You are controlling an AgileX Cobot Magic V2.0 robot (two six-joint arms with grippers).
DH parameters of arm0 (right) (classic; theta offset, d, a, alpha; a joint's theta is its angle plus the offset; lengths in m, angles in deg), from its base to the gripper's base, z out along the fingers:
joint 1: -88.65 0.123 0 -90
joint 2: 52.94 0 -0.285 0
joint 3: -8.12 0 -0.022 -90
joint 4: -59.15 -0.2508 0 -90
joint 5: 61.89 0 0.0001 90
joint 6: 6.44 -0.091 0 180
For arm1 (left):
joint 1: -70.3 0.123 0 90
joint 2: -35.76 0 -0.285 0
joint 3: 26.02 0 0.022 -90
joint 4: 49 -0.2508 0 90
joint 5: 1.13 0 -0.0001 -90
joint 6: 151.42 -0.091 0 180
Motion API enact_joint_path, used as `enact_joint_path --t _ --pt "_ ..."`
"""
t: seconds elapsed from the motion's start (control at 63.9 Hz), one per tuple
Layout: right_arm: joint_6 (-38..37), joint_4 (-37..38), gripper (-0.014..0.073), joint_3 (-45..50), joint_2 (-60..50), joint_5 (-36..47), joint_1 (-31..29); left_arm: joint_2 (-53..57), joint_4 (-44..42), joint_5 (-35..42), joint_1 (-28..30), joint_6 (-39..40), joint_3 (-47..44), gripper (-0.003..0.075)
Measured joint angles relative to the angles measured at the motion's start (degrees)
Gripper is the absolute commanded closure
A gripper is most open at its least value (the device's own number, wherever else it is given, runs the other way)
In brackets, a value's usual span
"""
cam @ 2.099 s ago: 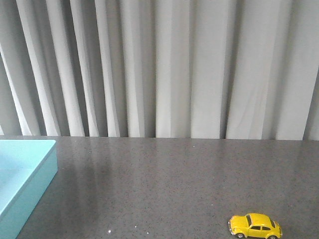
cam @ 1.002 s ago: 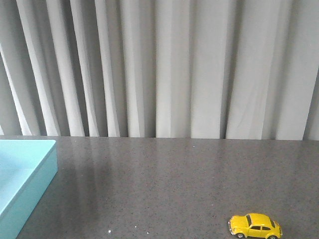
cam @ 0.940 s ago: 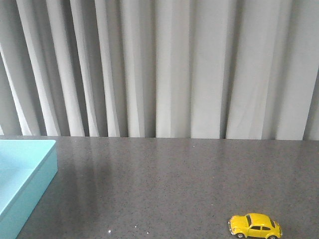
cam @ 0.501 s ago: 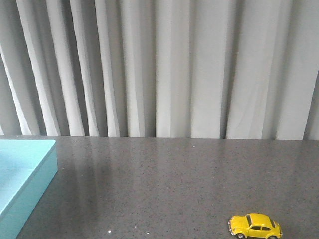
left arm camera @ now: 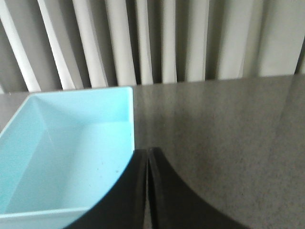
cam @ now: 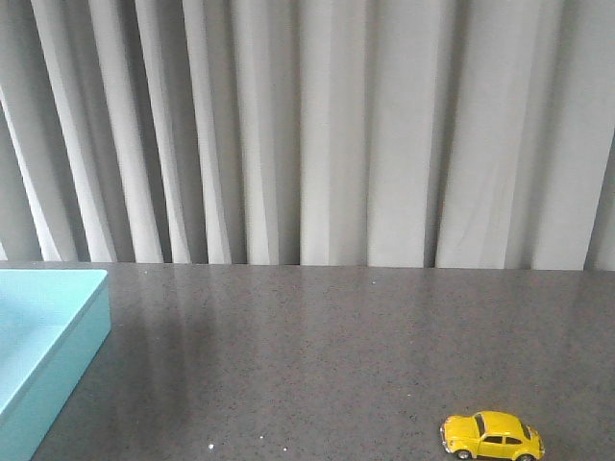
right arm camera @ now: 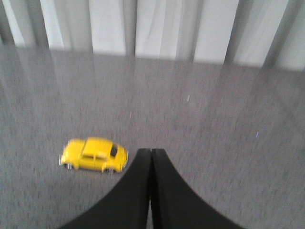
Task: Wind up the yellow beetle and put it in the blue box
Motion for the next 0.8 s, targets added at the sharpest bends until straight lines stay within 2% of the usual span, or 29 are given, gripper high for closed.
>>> enact_joint_path --t 0.188,0.36,0.439,0.532,0.611,0.752,0.799 --pt "0.0 0.0 0.0601 -0.1 7.3 -6.5 0.0 -8.4 0.0 -5.9 0.0 0.0 0.0 0.0726" --pt "0.0 0.0 0.0594 -0.1 10.4 -8.1 0.0 -12.9 0.0 -6.3 0.0 0.0 0.0 0.0722" --pt "0.0 0.0 0.0557 -0.1 11.3 -8.1 0.0 -14.3 0.0 -6.3 0.0 0.0 0.0 0.0704" --pt "0.0 0.1 0.0466 -0.1 12.1 -8.2 0.0 -15.4 0.0 -6.3 0.0 0.0 0.0 0.0634" --pt "0.0 0.1 0.0338 -0.1 12.7 -8.2 0.0 -15.9 0.0 -6.4 0.0 0.0 0.0 0.0552" --pt "0.1 0.2 0.0104 -0.1 13.3 -8.2 0.0 -16.0 0.0 -6.2 0.0 0.0 0.0 0.0329" --pt "0.1 0.2 0.0044 -0.1 13.3 -8.2 0.0 -16.0 0.0 -6.0 0.0 0.0 0.0 0.0283"
